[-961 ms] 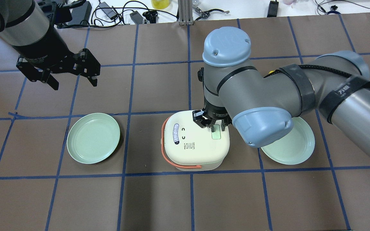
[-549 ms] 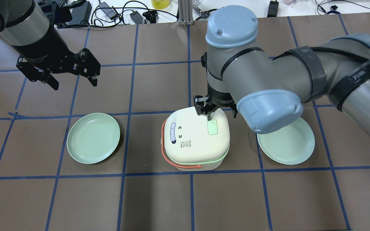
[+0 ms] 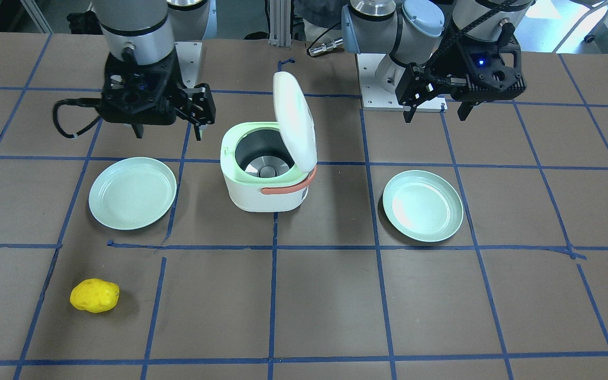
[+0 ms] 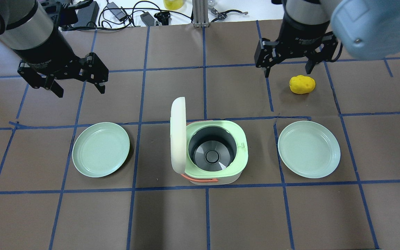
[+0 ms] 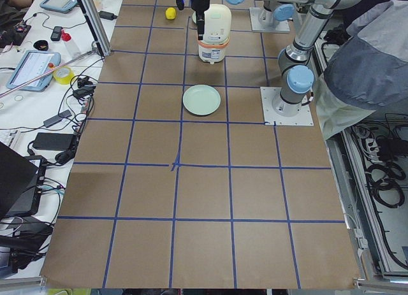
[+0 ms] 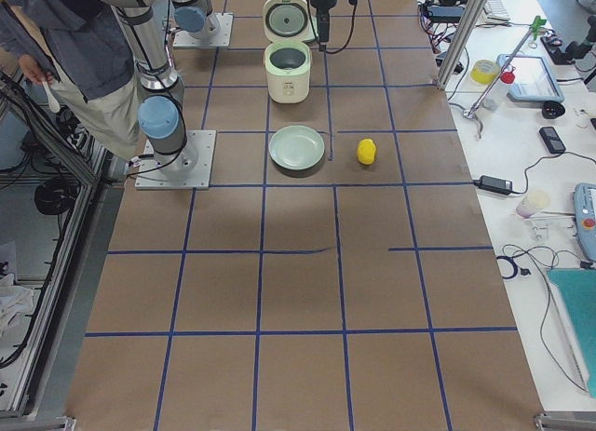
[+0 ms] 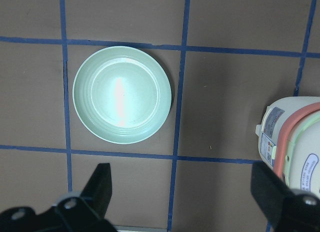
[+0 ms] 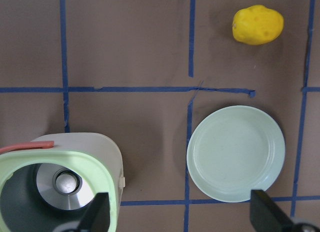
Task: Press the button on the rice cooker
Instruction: 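Lift the right gripper away from the cooker as the lid pops open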
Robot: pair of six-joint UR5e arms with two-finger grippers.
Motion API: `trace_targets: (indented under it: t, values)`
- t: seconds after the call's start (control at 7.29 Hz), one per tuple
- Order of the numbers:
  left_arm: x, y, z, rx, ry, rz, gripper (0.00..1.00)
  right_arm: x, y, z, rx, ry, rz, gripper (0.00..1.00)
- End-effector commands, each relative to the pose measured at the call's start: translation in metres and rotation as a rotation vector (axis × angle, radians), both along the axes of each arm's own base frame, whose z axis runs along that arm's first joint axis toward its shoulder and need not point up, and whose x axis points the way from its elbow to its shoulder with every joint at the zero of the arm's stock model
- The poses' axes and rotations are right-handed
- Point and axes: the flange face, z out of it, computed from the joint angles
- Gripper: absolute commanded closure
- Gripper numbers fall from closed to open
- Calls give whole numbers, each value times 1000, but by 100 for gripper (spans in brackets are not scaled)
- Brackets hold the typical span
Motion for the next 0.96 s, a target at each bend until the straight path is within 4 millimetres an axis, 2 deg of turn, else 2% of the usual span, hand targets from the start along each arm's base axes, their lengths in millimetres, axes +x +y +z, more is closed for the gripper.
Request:
trace_targets:
  t: [0.0, 0.82]
  values:
    - [0, 0, 0, 0, 0, -1, 0, -40, -12, 20, -30, -7, -23, 0]
    - [0, 0, 0, 0, 0, -1, 0, -39, -14, 18, -42, -33, -30, 0]
